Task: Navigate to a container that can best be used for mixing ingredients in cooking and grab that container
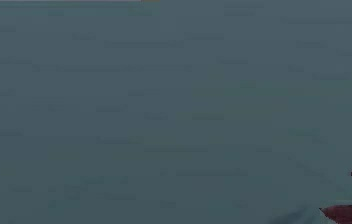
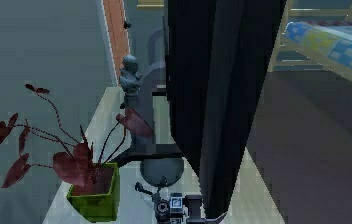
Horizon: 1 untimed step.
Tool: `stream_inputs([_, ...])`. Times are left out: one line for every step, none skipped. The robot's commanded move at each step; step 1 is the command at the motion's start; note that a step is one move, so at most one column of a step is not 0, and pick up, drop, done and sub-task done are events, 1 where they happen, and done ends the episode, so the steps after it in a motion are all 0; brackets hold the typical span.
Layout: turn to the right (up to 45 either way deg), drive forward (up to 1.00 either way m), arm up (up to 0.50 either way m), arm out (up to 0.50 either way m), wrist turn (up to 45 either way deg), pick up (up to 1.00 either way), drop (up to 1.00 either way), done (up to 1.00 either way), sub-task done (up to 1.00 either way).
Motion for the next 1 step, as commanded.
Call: stream_inputs([0.0,0.00,0.00,0.00,0.0,0.00,0.00,1.00,0.00])
